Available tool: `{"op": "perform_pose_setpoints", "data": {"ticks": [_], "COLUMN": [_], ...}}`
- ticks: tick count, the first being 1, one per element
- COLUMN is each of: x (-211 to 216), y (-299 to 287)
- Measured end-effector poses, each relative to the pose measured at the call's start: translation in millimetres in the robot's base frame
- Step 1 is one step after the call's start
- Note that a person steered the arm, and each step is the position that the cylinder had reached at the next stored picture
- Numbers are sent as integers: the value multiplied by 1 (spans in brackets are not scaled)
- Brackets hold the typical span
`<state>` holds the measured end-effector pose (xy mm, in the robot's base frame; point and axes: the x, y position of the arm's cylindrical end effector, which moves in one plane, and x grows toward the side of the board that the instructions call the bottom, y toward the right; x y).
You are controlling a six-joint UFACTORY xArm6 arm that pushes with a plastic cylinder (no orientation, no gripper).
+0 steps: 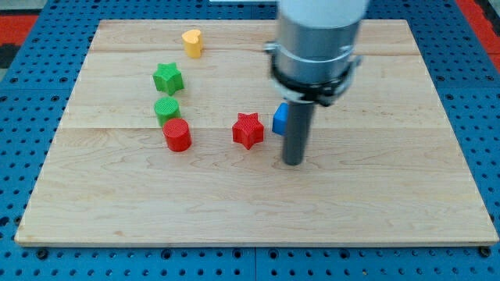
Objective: Place the red star right to the yellow heart
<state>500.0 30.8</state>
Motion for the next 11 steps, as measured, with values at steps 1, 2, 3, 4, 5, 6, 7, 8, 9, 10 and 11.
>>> {"op": "perform_pose_setpoints", "data": {"ticks": [1,2,3,4,5,6,7,8,9,10,11], "x": [-60,-74,-44,-68,-133,-134,-106,-142,-190,-163,-71], "y": [-18,-34,-36,-63,-41,-40,-52,-77,-72,-81,-85]}}
